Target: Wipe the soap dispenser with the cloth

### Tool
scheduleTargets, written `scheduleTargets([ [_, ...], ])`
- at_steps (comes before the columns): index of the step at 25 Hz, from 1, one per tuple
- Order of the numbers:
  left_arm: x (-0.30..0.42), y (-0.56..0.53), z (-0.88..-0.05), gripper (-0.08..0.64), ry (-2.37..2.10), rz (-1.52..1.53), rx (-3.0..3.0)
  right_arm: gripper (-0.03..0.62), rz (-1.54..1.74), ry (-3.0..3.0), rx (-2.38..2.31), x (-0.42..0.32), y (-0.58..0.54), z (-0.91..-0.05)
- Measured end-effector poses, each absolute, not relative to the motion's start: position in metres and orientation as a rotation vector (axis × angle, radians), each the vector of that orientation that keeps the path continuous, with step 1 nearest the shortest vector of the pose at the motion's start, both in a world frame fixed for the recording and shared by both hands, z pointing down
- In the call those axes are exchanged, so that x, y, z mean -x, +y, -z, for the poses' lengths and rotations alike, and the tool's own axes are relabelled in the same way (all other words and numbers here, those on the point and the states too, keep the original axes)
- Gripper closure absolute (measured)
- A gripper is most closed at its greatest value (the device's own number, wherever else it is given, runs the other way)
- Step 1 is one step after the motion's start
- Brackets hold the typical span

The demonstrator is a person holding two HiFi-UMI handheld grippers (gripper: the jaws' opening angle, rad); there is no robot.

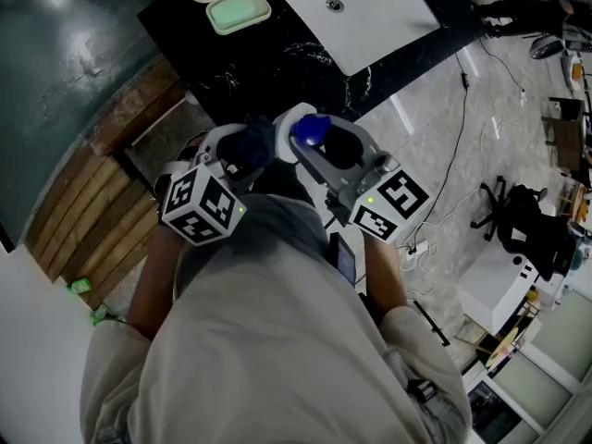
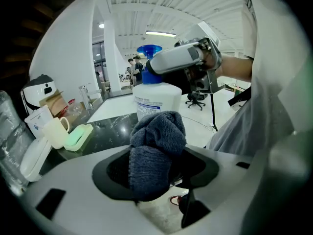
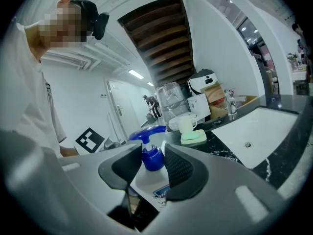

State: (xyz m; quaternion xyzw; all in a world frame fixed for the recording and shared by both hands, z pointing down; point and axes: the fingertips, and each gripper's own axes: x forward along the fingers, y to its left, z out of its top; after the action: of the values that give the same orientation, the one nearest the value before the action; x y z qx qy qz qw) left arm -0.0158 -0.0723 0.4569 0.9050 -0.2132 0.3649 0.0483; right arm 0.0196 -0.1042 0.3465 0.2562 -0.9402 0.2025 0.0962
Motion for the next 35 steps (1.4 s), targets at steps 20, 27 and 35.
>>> scheduleTargets([
  [20,0.025,-0.060,-0.404,0.311,-0.668,-0.768,-2.824,0.426,-0.452,-2.739,-0.687,-0.013,-0.100,-0.350],
  [27,0.035,-0.057,-0.402,0.311,-0.681,-0.736,-2.842,0.400,-0.431,-2.724,-0.714,-0.021,-0.101,-0.353],
  [35,0.037,-0.057,-0.372,0.311,-0.715,-0.565,-2.862,0.403,-0.385,-2.674,-0.726,-0.038,-0.089,-0.338],
])
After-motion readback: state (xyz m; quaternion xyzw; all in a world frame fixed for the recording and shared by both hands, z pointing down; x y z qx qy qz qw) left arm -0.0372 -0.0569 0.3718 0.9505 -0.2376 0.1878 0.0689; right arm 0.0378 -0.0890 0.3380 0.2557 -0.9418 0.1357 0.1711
